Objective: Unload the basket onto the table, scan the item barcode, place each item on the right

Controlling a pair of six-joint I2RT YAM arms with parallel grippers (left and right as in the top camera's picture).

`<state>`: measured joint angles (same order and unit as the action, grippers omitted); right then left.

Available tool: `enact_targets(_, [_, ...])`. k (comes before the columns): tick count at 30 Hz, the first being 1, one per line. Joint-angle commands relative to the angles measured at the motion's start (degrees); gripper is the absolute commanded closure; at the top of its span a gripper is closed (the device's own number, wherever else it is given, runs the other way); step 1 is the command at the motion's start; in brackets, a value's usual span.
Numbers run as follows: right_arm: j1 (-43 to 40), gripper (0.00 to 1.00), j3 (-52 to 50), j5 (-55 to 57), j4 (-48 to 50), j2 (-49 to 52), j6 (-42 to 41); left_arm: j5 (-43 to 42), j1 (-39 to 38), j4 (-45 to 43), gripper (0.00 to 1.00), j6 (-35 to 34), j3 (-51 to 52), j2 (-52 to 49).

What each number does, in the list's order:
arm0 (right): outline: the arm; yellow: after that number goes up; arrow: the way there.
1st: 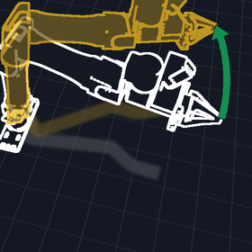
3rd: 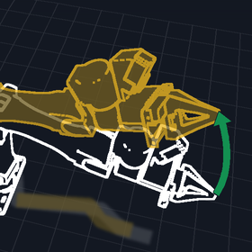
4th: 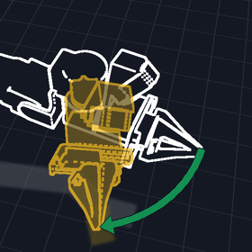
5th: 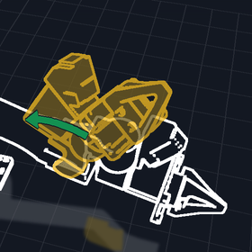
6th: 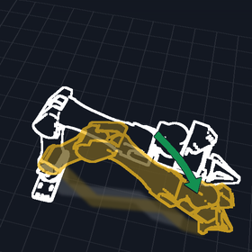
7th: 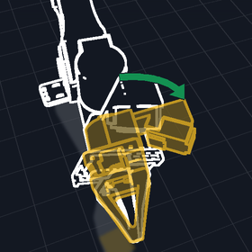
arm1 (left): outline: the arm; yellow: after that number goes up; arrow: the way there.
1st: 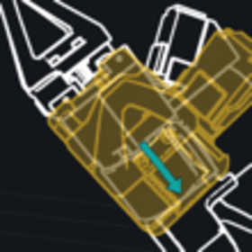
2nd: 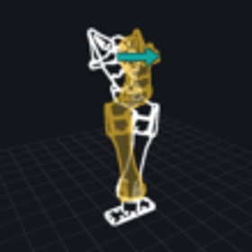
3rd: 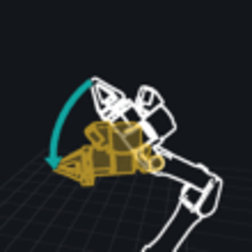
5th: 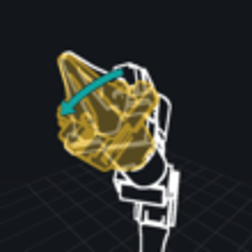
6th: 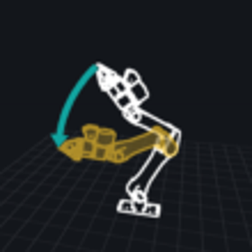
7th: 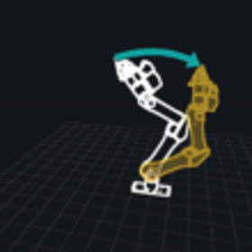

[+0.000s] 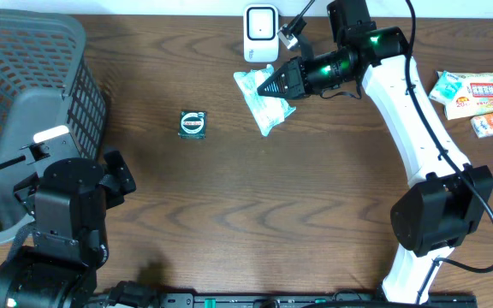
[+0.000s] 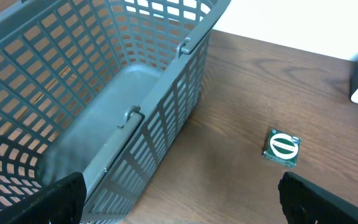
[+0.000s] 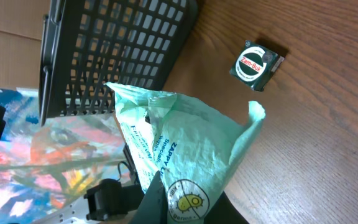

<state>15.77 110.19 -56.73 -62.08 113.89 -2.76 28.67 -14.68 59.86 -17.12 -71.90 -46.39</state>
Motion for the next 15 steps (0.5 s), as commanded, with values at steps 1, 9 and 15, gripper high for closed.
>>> enact_targets(1, [0.2, 0.99, 0.7, -2.3, -0.1, -1.5, 0.3, 0.5, 0.1, 0.1, 0.02, -0.1, -0.5, 0.0])
enact_targets(9, [0.0, 0.99, 0.7, -1.9, 0.0, -1.5, 0.3, 0.5, 0.1, 0.1, 0.02, -0.1, -0.5, 0.0])
enact_targets(15, [0.1, 0.99, 0.7, -0.8, 1.2, -1.5, 0.2, 0.5, 0.1, 0.1, 0.02, -0.1, -0.5, 0.0])
